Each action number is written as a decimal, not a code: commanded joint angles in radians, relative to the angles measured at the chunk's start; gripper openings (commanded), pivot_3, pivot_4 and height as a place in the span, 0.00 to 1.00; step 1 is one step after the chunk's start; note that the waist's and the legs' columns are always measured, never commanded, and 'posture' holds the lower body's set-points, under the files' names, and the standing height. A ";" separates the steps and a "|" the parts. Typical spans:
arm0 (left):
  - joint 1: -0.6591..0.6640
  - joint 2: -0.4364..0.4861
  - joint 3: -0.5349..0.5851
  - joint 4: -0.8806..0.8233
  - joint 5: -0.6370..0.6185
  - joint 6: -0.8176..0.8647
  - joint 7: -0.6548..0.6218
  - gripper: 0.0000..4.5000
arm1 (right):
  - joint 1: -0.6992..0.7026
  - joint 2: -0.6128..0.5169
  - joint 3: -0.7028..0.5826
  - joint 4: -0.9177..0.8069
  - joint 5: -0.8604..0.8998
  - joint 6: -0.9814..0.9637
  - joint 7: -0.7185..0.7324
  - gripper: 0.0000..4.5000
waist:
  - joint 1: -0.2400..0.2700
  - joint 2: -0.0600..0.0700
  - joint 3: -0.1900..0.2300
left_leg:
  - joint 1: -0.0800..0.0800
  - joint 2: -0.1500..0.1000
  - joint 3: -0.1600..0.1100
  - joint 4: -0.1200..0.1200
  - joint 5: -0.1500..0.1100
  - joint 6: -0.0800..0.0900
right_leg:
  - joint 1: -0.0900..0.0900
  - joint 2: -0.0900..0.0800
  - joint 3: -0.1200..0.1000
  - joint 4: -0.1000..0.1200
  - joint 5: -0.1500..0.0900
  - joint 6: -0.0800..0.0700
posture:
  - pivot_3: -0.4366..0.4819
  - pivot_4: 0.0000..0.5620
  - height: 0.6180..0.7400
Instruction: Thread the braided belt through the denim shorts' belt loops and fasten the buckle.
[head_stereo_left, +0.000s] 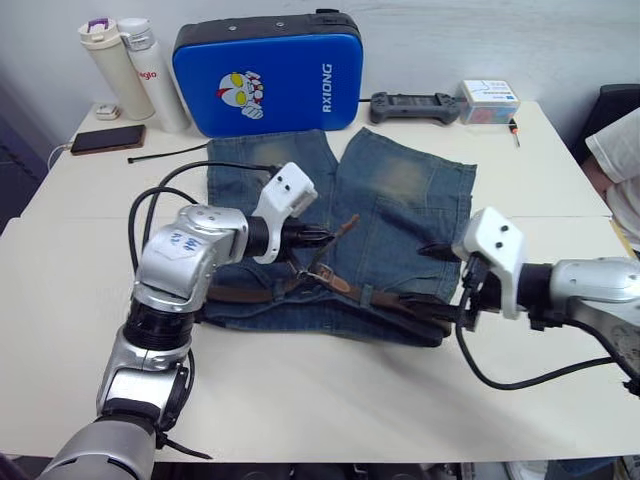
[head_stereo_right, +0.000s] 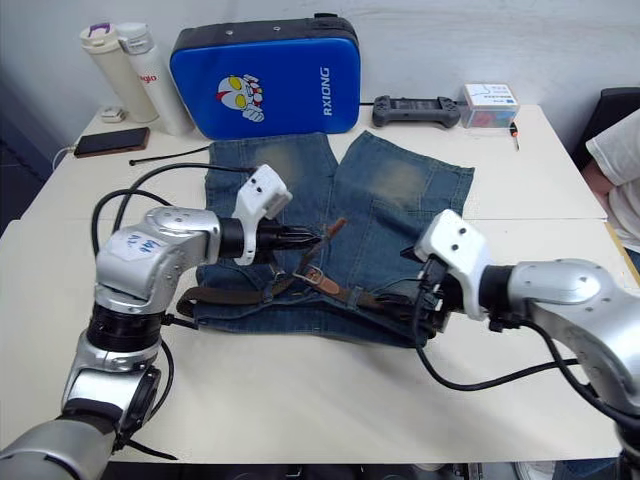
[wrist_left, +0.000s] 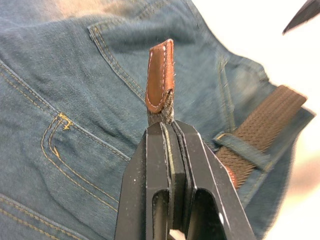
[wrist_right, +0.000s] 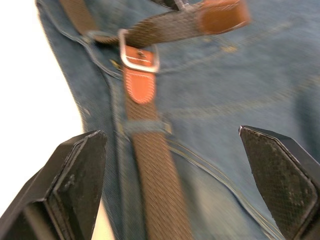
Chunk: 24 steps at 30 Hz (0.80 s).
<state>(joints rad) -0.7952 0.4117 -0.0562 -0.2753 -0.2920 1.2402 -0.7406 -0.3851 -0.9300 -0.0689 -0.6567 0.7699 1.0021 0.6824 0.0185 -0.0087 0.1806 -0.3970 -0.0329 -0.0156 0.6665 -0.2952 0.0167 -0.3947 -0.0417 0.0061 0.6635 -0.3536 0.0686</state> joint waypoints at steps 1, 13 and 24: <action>0.030 -0.026 0.088 -0.087 -0.066 0.101 0.053 0.01 | -0.043 0.126 0.030 0.047 0.072 0.057 -0.062 1.00 | 0.001 -0.001 0.000 | 0.000 0.000 0.000 0.000 0.000 0.000 | 0.000 0.000 0.000 0.000 0.000 0.000 | 0.48 0.27 1.00; 0.009 -0.233 0.355 -0.192 -0.145 0.359 0.249 0.00 | -0.189 0.441 0.125 0.365 0.015 0.027 -0.091 0.01 | -0.001 -0.001 -0.001 | -0.001 0.000 0.000 0.001 0.000 -0.001 | -0.001 0.000 -0.001 0.002 0.000 0.000 | 0.48 0.27 1.00; 0.025 -0.328 0.423 -0.220 -0.183 0.374 0.353 0.00 | -0.256 0.531 0.263 0.524 -0.125 -0.071 0.001 0.01 | -0.021 -0.001 -0.001 | -0.001 0.000 0.000 0.000 0.001 -0.003 | -0.003 0.000 -0.001 0.004 0.000 0.000 | 0.48 0.27 1.00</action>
<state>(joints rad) -0.7667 0.0940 0.3397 -0.4580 -0.4462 1.6218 -0.3989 -0.6422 -0.4044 0.1660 -0.1203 0.6607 0.9548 0.6583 -0.0020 -0.0096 0.1800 -0.3978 -0.0332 -0.0156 0.6670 -0.2946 0.0141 -0.3973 -0.0417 0.0054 0.6676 -0.3535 0.0688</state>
